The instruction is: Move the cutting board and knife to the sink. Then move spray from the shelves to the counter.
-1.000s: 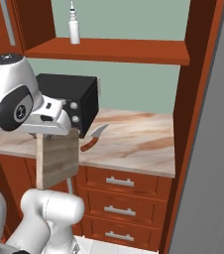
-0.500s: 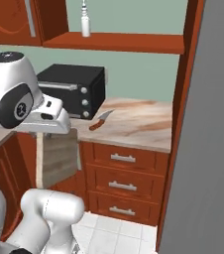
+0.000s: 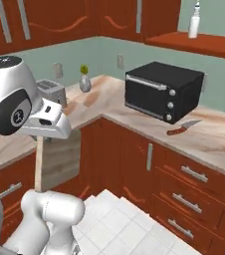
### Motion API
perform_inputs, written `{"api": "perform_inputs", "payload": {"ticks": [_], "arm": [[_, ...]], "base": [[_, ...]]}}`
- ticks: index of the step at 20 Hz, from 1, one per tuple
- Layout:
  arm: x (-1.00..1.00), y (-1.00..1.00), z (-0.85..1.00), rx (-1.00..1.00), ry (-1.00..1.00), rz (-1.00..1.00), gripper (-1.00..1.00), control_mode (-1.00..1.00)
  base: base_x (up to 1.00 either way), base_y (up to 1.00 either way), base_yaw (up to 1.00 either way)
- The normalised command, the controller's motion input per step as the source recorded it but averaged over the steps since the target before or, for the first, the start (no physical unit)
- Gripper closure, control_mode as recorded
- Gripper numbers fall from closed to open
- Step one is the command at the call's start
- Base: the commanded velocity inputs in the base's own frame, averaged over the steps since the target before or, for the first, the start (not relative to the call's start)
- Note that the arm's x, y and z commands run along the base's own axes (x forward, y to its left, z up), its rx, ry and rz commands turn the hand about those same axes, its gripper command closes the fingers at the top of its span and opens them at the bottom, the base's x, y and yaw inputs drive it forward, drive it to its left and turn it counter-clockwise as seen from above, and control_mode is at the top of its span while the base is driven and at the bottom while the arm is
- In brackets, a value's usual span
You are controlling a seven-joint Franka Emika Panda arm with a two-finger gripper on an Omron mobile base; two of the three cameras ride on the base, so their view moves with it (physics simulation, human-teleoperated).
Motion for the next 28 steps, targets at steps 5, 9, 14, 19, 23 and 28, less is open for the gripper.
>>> {"api": "perform_inputs", "payload": {"ticks": [5, 9, 14, 19, 23, 28], "arm": [[0.0, 0.0, 0.0, 0.0, 0.0, 0.0, 1.0, 1.0], [0.0, 0.0, 0.0, 0.0, 0.0, 0.0, 1.0, 1.0], [0.0, 0.0, 0.0, 0.0, 0.0, 0.0, 1.0, 1.0], [0.0, 0.0, 0.0, 0.0, 0.0, 0.0, 1.0, 1.0], [0.0, 0.0, 0.0, 0.0, 0.0, 0.0, 1.0, 1.0], [0.0, 0.0, 0.0, 0.0, 0.0, 0.0, 1.0, 1.0]], "base": [[-0.01, 0.0, 1.0], [-0.01, 0.0, 1.0], [-0.01, 0.0, 1.0], [-0.02, 0.0, 1.0], [-0.03, 0.0, 1.0], [-0.02, 0.0, 1.0]]}}
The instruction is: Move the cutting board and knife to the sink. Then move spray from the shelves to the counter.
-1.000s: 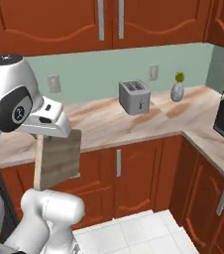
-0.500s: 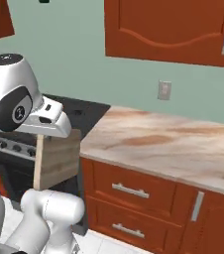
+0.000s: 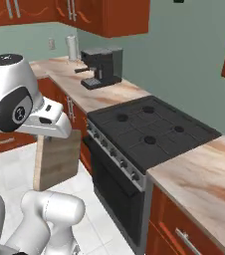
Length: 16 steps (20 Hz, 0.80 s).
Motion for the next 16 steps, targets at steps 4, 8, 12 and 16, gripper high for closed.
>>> {"api": "perform_inputs", "payload": {"ticks": [4, 8, 12, 16], "arm": [[0.0, 0.0, 0.0, 0.0, 0.0, 0.0, 1.0, 1.0], [0.0, 0.0, 0.0, 0.0, 0.0, 0.0, 1.0, 1.0], [0.0, 0.0, 0.0, 0.0, 0.0, 0.0, 1.0, 1.0], [0.0, 0.0, 0.0, 0.0, 0.0, 0.0, 1.0, 1.0]], "base": [[-0.04, 0.0, 1.0], [-0.03, 0.0, 1.0], [-0.02, 0.0, 1.0], [0.0, 0.0, 1.0]]}}
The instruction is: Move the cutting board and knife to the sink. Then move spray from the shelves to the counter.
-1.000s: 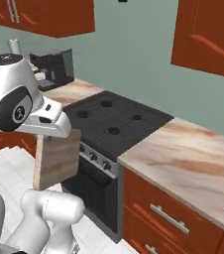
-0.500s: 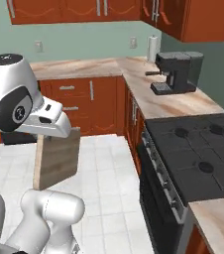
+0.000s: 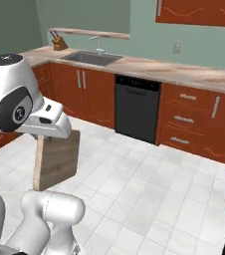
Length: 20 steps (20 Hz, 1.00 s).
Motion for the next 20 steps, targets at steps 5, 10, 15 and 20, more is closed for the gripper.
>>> {"api": "perform_inputs", "payload": {"ticks": [5, 10, 15, 20], "arm": [[0.0, 0.0, 0.0, 0.0, 0.0, 0.0, 1.0, 1.0], [0.0, 0.0, 0.0, 0.0, 0.0, 0.0, 1.0, 1.0], [0.0, 0.0, 0.0, 0.0, 0.0, 0.0, 1.0, 1.0], [0.0, 0.0, 0.0, 0.0, 0.0, 0.0, 1.0, 1.0]], "base": [[0.18, 0.02, 0.93], [0.98, 0.04, 0.26], [1.0, 0.15, 0.02], [1.0, 0.27, 0.0]]}}
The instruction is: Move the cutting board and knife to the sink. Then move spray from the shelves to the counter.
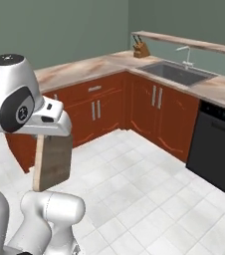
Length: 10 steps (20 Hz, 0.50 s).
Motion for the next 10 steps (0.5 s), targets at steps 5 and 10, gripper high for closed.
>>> {"api": "perform_inputs", "payload": {"ticks": [5, 10], "arm": [[0.0, 0.0, 0.0, 0.0, 0.0, 0.0, 1.0, 1.0], [0.0, 0.0, 0.0, 0.0, 0.0, 0.0, 1.0, 1.0]], "base": [[1.0, 0.25, -0.01], [1.0, 0.13, -0.16]]}}
